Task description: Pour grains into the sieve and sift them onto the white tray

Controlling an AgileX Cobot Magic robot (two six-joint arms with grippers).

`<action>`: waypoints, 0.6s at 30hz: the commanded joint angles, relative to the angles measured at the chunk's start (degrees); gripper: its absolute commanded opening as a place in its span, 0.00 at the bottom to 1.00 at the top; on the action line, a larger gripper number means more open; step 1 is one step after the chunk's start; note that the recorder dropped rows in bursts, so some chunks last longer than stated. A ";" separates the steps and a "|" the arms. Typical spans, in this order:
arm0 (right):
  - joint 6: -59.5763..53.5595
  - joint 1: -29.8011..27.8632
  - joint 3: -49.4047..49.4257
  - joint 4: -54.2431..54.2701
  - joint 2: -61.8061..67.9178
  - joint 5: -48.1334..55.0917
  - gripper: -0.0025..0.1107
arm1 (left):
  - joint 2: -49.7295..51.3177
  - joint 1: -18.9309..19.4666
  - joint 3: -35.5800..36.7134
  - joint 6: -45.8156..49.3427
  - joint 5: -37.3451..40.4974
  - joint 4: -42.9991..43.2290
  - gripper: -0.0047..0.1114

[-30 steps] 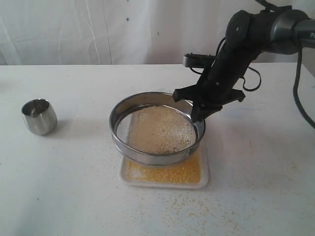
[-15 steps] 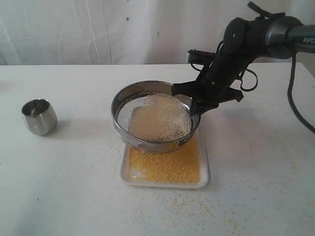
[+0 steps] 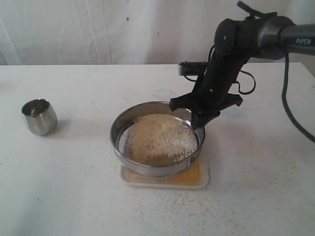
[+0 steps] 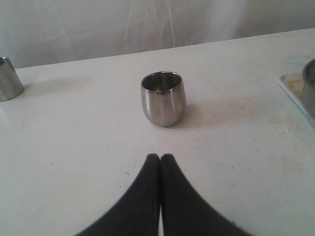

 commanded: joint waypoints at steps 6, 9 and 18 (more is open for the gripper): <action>3.02 1.10 0.00 0.36 -0.61 -0.89 0.02 | -0.28 0.03 0.18 0.04 -0.29 -0.47 0.04; 3.02 1.13 0.00 0.48 -1.22 -3.42 0.02 | -0.28 0.03 0.18 0.04 -0.29 -0.47 0.04; 3.02 1.13 0.01 -2.70 -3.49 -3.67 0.02 | -0.28 0.03 0.18 0.04 -0.29 -0.47 0.04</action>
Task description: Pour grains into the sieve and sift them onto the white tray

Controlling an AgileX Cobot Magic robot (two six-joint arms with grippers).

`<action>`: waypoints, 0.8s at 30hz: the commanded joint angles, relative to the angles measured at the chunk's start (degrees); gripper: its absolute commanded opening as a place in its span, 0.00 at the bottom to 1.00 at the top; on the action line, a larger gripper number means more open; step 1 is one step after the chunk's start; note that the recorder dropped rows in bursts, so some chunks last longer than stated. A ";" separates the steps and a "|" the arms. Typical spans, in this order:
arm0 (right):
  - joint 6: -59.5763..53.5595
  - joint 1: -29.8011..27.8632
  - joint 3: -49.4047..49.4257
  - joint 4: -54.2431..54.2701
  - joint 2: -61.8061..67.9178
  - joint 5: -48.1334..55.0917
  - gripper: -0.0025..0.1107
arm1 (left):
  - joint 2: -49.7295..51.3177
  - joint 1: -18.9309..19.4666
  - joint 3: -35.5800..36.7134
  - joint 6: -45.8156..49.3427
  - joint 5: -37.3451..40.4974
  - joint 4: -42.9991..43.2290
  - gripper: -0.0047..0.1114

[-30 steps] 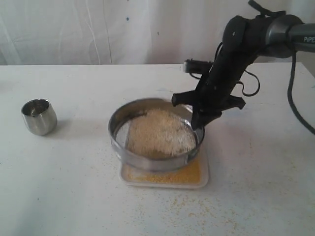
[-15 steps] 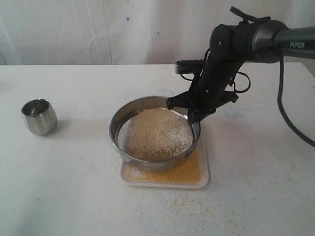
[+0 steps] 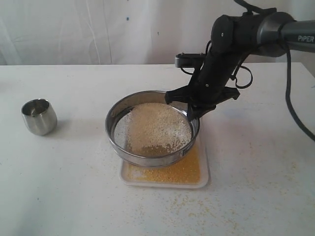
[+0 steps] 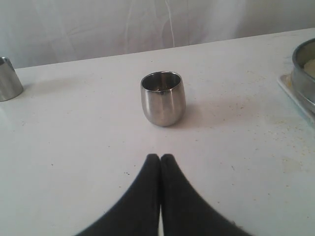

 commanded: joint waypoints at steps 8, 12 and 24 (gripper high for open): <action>0.00 -0.08 -0.26 -3.09 -1.38 0.69 0.02 | -0.28 0.03 0.18 0.04 -0.29 -0.47 0.04; 0.00 -0.08 -0.26 -3.09 -1.12 0.55 0.02 | -0.28 0.03 0.18 0.04 -0.29 -0.47 0.04; -0.56 0.61 0.83 -0.35 0.47 9.47 0.02 | -0.28 0.03 0.18 0.04 -0.29 -0.47 0.04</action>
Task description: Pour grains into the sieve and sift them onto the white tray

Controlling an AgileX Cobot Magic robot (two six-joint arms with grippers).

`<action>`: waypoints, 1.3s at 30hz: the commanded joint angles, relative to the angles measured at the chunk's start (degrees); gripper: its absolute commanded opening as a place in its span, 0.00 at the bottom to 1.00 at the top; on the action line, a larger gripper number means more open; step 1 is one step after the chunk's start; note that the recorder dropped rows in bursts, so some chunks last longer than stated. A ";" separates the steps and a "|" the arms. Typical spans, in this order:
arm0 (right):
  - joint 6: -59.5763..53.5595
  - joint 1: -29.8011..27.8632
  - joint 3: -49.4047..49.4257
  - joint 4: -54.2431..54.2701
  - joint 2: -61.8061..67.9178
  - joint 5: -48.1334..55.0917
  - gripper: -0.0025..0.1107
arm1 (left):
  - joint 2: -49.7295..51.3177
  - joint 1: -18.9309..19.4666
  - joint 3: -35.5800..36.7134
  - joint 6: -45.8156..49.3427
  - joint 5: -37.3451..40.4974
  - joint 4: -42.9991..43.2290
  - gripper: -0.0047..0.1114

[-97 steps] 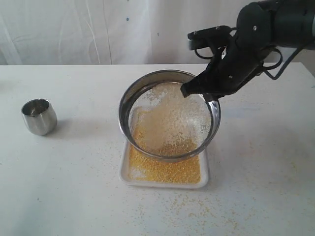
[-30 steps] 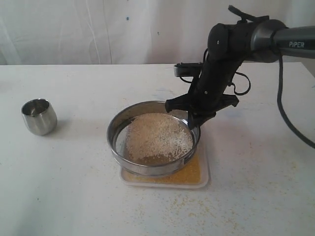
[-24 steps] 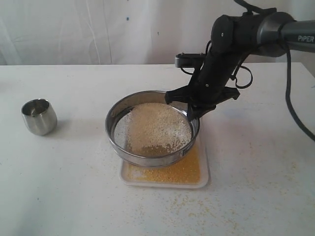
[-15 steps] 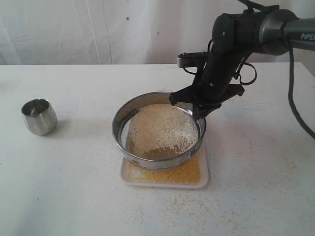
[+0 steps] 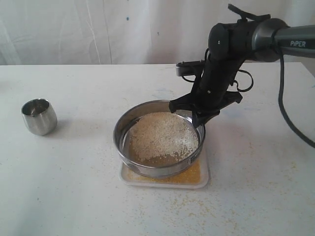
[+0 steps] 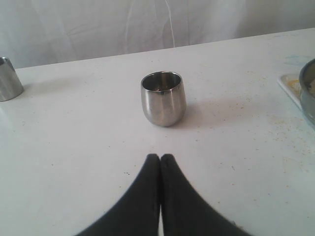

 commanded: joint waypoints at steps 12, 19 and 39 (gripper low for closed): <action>-0.76 -0.89 3.50 -0.17 -2.65 1.84 0.02 | -0.28 0.03 0.18 0.04 -0.29 -0.47 0.04; 4.68 -1.58 4.05 0.89 -3.15 -9.61 0.02 | -0.28 0.03 0.18 0.04 -0.29 -0.47 0.04; 1.74 2.41 20.07 -1.77 -20.79 -31.32 0.02 | -0.28 0.03 0.18 0.04 -0.29 -0.47 0.04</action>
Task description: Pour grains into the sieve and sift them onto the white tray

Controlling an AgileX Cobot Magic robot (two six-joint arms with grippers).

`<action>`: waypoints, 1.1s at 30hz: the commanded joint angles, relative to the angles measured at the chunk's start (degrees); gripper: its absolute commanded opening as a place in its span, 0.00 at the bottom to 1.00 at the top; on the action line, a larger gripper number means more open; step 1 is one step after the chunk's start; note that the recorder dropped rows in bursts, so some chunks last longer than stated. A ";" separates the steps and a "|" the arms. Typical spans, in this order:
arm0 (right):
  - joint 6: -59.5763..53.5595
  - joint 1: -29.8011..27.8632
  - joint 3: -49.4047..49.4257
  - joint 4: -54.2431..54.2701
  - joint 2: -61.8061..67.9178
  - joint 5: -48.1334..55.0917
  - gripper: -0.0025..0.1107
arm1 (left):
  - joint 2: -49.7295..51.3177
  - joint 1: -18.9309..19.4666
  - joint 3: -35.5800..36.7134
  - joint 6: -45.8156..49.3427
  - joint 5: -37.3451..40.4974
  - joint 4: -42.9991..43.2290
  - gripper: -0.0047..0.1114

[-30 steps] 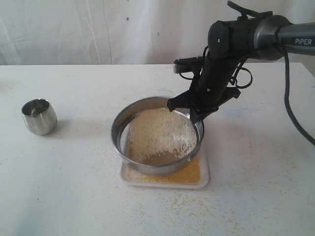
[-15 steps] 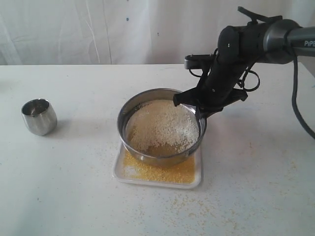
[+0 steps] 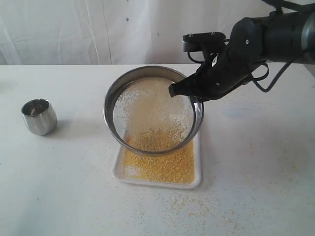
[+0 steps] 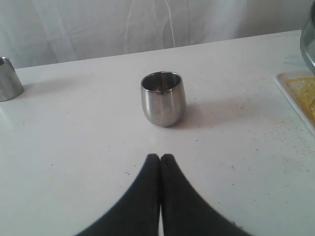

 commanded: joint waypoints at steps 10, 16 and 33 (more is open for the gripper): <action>2.10 -4.51 0.02 3.64 6.48 2.70 0.02 | -0.28 0.03 0.18 0.04 -0.29 -0.47 0.04; -0.23 -5.47 -2.30 8.37 11.60 3.30 0.02 | -0.28 0.03 0.18 0.04 -0.29 -0.47 0.04; -4.69 -5.47 -3.60 6.31 4.14 26.59 0.45 | -0.28 0.03 0.18 0.04 -0.29 -0.47 0.04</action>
